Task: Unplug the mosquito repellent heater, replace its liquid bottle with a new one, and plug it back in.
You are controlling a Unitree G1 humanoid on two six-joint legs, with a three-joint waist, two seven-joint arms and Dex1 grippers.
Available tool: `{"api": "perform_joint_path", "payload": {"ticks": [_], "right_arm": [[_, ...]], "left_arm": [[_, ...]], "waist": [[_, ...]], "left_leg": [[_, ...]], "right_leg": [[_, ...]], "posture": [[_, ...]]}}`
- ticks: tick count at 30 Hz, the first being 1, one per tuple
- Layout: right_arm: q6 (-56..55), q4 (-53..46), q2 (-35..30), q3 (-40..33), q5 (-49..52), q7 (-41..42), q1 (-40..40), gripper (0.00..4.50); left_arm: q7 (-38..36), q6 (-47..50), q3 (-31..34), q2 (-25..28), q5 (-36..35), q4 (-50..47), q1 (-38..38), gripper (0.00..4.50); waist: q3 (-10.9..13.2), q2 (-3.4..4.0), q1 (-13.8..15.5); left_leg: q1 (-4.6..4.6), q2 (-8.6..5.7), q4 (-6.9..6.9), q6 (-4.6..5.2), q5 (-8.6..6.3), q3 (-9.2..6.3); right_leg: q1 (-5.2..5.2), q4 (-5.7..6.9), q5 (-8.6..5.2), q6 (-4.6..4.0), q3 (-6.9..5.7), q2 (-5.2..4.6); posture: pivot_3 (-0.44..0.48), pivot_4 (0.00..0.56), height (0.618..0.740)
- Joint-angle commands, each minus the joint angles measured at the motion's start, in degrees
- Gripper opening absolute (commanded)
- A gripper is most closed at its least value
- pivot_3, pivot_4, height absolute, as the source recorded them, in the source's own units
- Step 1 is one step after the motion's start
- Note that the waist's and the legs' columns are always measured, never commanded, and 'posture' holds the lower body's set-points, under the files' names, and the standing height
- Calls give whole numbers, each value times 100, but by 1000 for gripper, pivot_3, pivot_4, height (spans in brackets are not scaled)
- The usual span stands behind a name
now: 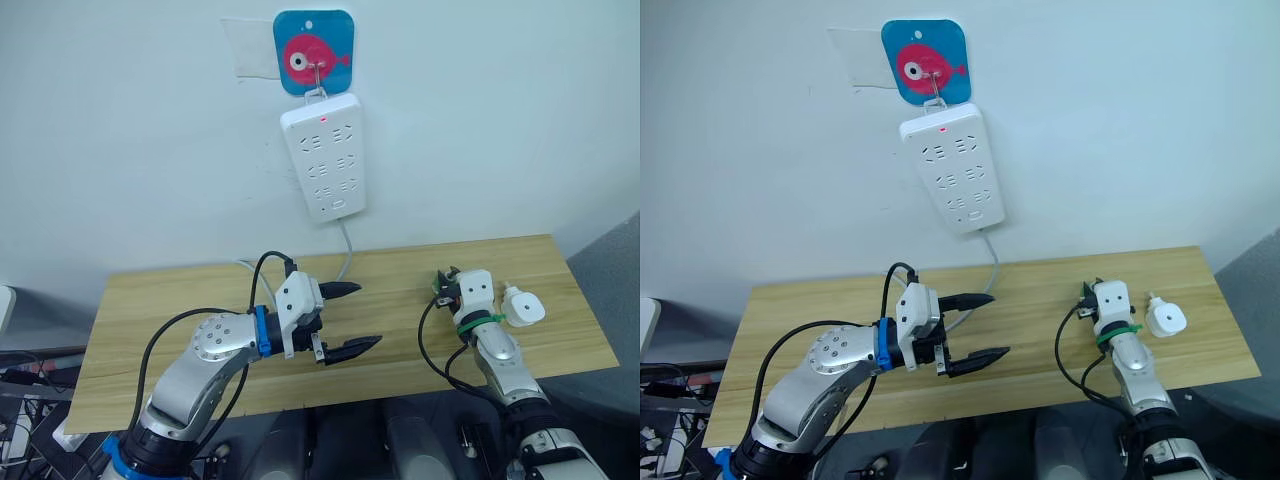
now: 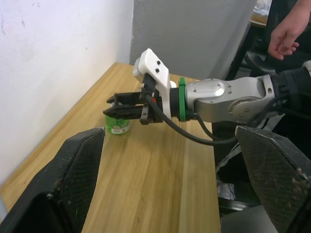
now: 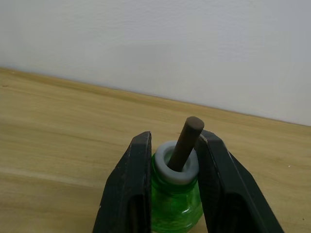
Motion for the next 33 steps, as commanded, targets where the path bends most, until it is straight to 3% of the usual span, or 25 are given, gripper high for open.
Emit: {"api": "perform_joint_path", "payload": {"ticks": [1,9,13,16,19,25,30,33], "right_arm": [[-45,74,28,-160,-82,114,129,1600],[311,-929,-119,-395,7,402,817,4420],[929,-2576,-418,-438,188,804,1879,4470],[1877,-4224,-684,-521,580,1082,2743,4470],[2656,-5169,-926,-428,970,1485,2895,4470],[3816,-6200,-1419,53,1744,2593,2027,4470],[4195,-6066,-1622,504,2029,3575,901,4470],[4213,-5840,-1734,742,2022,4164,417,4470]], "left_arm": [[7,34,38,-6,-85,-269,15,4500],[9,-144,60,-12,50,-123,75,4500],[303,-385,272,-82,212,-10,365,4500],[1044,-512,529,-453,300,-394,1037,4500],[1590,-532,643,-710,516,-748,1539,4500],[2688,-1094,1194,-1192,1099,-1252,3121,4500],[3357,-2063,1422,-1819,1577,-883,4203,4500],[3650,-2515,1464,-2144,1771,-493,4392,4500]], "waist": [[4,-2,0],[67,2,-3],[70,4,4],[72,6,25],[73,-2,3],[74,-6,53],[82,-23,238],[85,-29,349]], "left_leg": [[0,0,0,0,0,0],[-1,1,-1,0,0,0],[-2,1,-4,-1,0,-1],[-3,1,-9,-1,-1,-6],[-5,2,-7,-2,-1,-10],[-8,2,-13,-6,-1,-20],[-16,0,-11,-7,-2,-30],[-17,-1,-9,-7,-2,-32]], "right_leg": [[0,0,0,0,0,0],[-3,2,-1,-1,2,-13],[-5,0,-2,-2,1,-16],[-5,-4,-7,-3,8,-27],[-4,-5,-7,-4,16,-32],[-3,-10,-8,-4,0,-30],[4,-39,-6,-4,-13,-32],[15,-63,-5,-1,-18,-33]], "posture": [[-49,353,740],[-62,344,740],[-67,341,740],[-64,329,740],[-65,308,740],[-18,301,740],[34,300,740],[54,296,740]]}}
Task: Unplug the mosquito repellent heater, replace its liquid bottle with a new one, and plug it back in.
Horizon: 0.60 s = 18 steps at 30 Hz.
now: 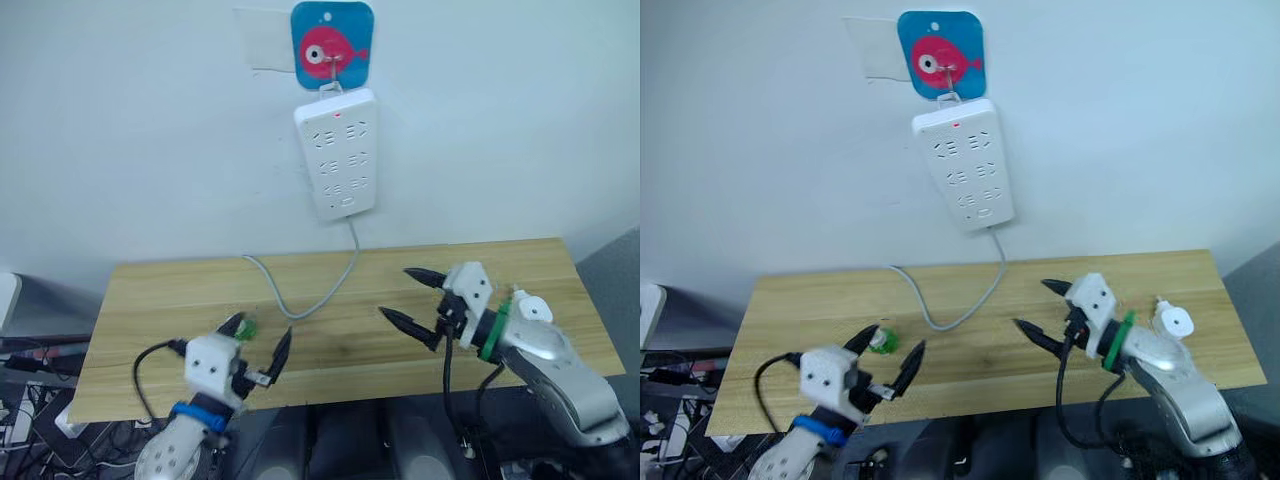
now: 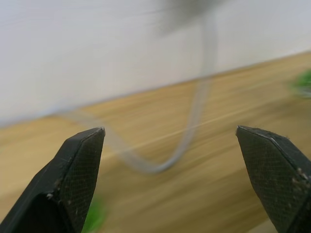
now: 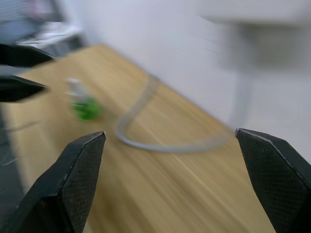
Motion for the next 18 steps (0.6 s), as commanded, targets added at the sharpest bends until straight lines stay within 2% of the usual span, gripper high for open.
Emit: {"api": "perform_joint_path", "payload": {"ticks": [1,7,15,18], "right_arm": [[0,103,-152,197,91,689,-303,4470],[-224,408,-314,432,28,1632,-830,4470],[234,149,-53,421,133,1531,-1257,4470],[445,9,-45,390,177,1445,-1243,4470]], "left_arm": [[312,-573,46,-257,208,347,97,4500],[527,-1145,308,-526,132,1397,-338,4500],[391,-1895,603,-579,-113,3004,-1068,4500],[295,-2230,668,-519,-110,3771,-1602,4500]], "waist": [[-2,-4,96],[-5,-10,205],[-11,-15,210],[-12,-17,211]], "left_leg": [[-1,-2,1,0,0,-2],[-9,-7,1,0,0,-3],[-8,-7,0,-1,0,-7],[-9,-9,0,-2,0,-9]], "right_leg": [[2,-3,1,1,-4,-2],[-4,-5,3,4,-20,-6],[-7,2,6,3,-27,-6],[-7,2,9,3,-32,-8]], "posture": [[62,292,740],[68,283,740],[46,281,740],[28,276,740]]}}
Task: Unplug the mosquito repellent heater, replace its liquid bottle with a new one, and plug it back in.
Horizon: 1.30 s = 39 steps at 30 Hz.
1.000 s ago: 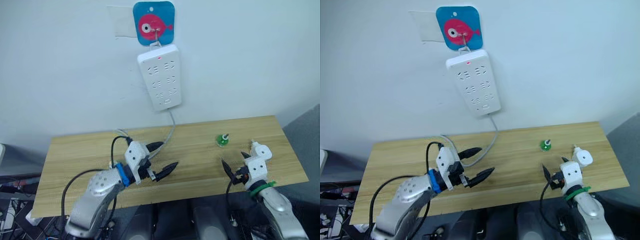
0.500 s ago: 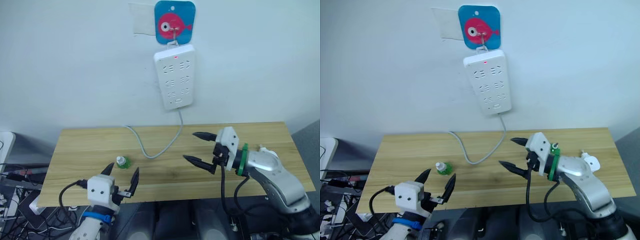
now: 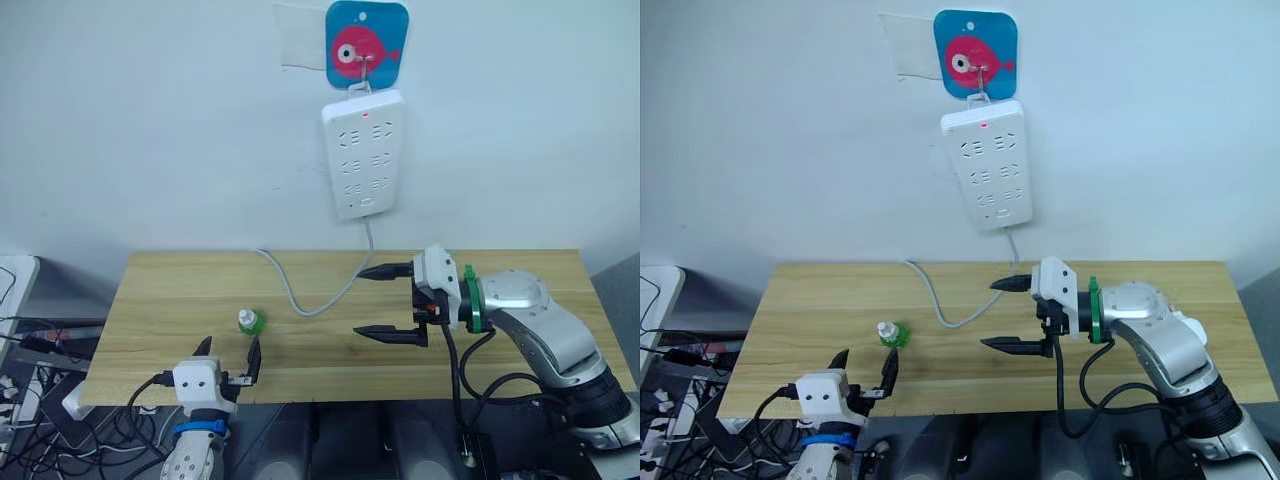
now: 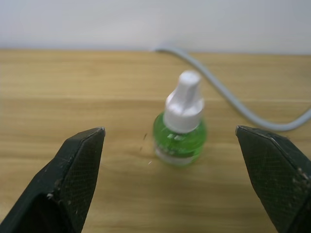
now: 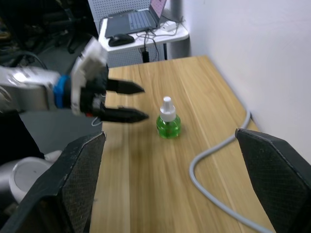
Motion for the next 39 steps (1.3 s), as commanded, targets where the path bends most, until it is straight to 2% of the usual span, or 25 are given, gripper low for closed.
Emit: {"api": "perform_joint_path", "payload": {"ticks": [1,6,10,21,26,30,33,38,39], "right_arm": [[271,-398,12,-79,155,-121,-45,4470],[348,-462,-31,-140,83,-228,-41,4470],[580,-607,-126,-271,328,-168,-90,4470],[642,-719,-254,-324,309,-174,-136,4470],[737,-796,-291,-377,373,-237,-111,4470],[747,-770,-430,-397,332,-175,-114,4470],[827,-712,-418,-438,385,-238,-207,4500],[1082,-590,-262,-514,505,-395,-450,4500],[1104,-561,-238,-505,500,-404,-494,4500]], "left_arm": [[-156,-491,69,67,-42,785,-481,4500],[-229,-1021,160,194,22,1787,-1121,4500],[-271,-1198,136,232,25,2209,-1518,4500],[-207,-1473,101,281,176,2894,-1925,4500],[-256,-1671,32,311,285,3158,-2007,4500],[-19,-1711,81,279,373,3330,-2185,4500],[68,-1670,166,211,233,3400,-2195,3895],[113,-1682,133,164,263,3339,-2052,2318],[131,-1672,133,164,274,3346,-2026,2252]], "waist": [[-1,-1,3],[-7,-9,-36],[-6,-9,-72],[-4,-10,-126],[-4,-10,-196],[-4,-10,-229],[-4,-10,-244],[-3,-9,-259],[-3,-9,-258]], "left_leg": [[0,0,2,0,0,-2],[1,0,4,-2,1,-2],[1,-1,2,-2,1,-1],[2,1,2,-2,1,-1],[2,1,2,-2,1,-2],[1,2,2,-1,1,-2],[1,2,1,-1,1,-2],[1,3,1,-1,0,-1],[2,3,0,-1,0,-1]], "right_leg": [[0,1,1,0,-2,0],[0,5,5,-3,-6,0],[-4,7,6,-3,-6,0],[-5,11,6,-4,-4,0],[-5,11,6,-4,-1,0],[-5,11,6,-4,4,-1],[-5,11,6,-4,5,-1],[-7,11,6,-4,10,-1],[-7,11,6,-4,12,-1]], "posture": [[28,276,740],[3,279,740],[-12,290,740],[-44,324,740],[-54,322,740],[-60,323,740],[-62,322,740],[-67,333,740],[-67,333,740]]}}
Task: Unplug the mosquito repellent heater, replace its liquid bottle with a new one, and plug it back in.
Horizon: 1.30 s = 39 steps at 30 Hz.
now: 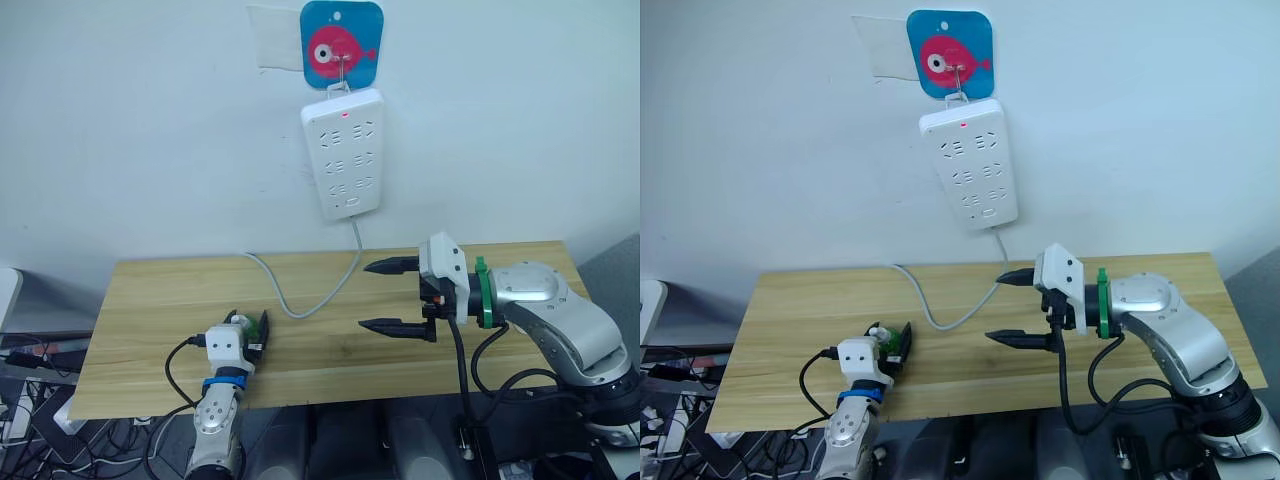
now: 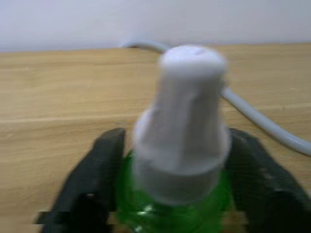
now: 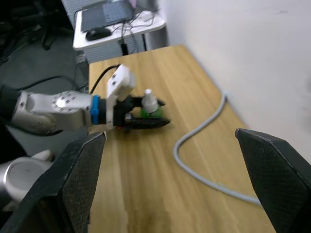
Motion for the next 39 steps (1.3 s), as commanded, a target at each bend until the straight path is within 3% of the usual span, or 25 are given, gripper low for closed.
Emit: {"api": "perform_joint_path", "payload": {"ticks": [1,5,11,19,26,39], "right_arm": [[56,-42,68,-142,136,-48,-161,4500],[78,31,121,-124,127,-69,-221,4500],[-88,140,161,-102,2,-57,-160,4500],[-72,52,242,-101,-39,-182,-74,4500],[111,-126,153,-206,72,-250,-35,4500],[126,-202,178,-202,66,-309,-2,4500]], "left_arm": [[30,-80,-9,-10,46,3,166,2253],[51,-90,-22,17,98,-122,245,2253],[-163,520,-347,202,280,-1045,219,2253],[-180,495,-374,338,368,-277,-311,2253],[-236,309,-369,272,294,-7,-438,4461],[-322,146,-458,172,276,-158,-29,4490]], "waist": [[0,0,2],[12,-2,-3],[54,-8,-4],[90,-15,-4],[96,-17,-16],[96,-17,-21]], "left_leg": [[0,0,0,0,0,-1],[-1,0,-1,0,0,-2],[-3,1,-4,1,0,-4],[-14,0,-7,1,0,-4],[-17,0,-6,0,0,-5],[-20,-1,-6,-1,0,-6]], "right_leg": [[0,0,0,0,1,0],[1,-4,0,0,5,-3],[-2,-4,0,-2,7,-5],[-13,-6,0,-2,4,-7],[-16,-7,0,-2,3,-7],[-17,-8,0,-2,3,-9]], "posture": [[-67,333,740],[-69,355,740],[-58,363,740],[-79,359,740],[-82,347,740],[-74,336,740]]}}
